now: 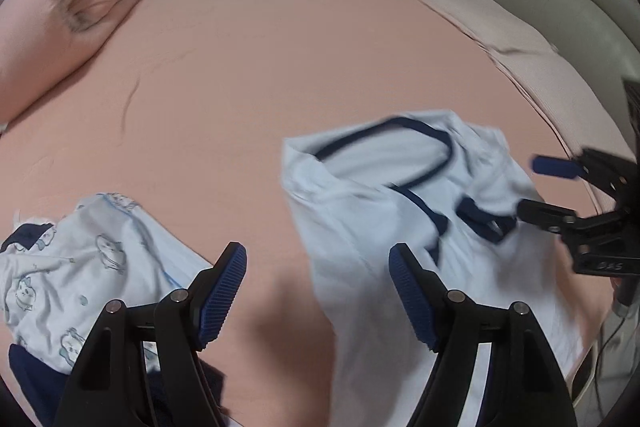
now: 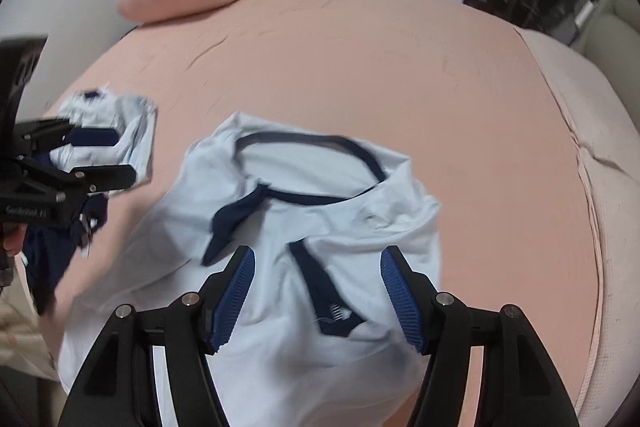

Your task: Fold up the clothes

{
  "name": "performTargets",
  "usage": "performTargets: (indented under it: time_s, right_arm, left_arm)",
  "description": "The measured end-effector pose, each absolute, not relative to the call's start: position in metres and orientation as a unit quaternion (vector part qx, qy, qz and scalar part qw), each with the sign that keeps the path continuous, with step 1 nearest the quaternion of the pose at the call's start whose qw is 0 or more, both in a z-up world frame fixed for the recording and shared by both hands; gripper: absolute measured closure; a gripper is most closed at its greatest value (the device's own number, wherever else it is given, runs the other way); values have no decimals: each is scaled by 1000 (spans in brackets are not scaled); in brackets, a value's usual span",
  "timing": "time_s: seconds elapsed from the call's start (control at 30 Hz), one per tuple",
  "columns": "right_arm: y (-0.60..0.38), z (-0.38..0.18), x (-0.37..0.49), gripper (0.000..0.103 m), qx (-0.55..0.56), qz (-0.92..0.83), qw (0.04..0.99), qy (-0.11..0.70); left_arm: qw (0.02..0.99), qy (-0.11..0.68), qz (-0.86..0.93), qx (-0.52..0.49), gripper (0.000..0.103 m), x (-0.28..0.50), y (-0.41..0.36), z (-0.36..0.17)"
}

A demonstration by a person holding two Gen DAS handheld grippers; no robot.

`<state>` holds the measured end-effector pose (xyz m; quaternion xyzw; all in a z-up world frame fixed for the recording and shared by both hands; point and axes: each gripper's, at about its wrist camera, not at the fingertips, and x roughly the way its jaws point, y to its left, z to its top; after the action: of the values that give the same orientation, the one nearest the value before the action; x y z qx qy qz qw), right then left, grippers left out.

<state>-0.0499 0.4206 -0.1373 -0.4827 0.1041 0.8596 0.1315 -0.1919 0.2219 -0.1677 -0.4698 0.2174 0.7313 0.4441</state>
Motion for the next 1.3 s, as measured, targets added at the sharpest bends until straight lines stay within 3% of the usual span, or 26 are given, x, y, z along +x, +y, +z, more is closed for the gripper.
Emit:
performTargets:
  time_s: [0.1, 0.23, 0.5, 0.8, 1.17, 1.3]
  right_arm:
    - [444, -139, -52, 31, -485, 855, 133, 127]
    - [472, -146, -57, 31, -486, 850, 136, 152]
    - [540, -181, -63, 31, -480, 818, 144, 280]
    - [529, -216, -82, 31, -502, 788, 111, 339]
    - [510, -226, -114, 31, -509, 780, 98, 352]
    - [518, -238, -105, 30, -470, 772, 117, 412]
  left_arm:
    - [432, 197, 726, -498, 30, -214, 230, -176]
    - [425, 190, 710, -528, 30, -233, 246, -195]
    - [415, 160, 675, -588, 23, -258, 275, -234]
    - [430, 82, 633, -638, 23, -265, 289, -261]
    - [376, 70, 669, -637, 22, -251, 308, -272]
    - [387, 78, 671, -627, 12, -243, 311, -275]
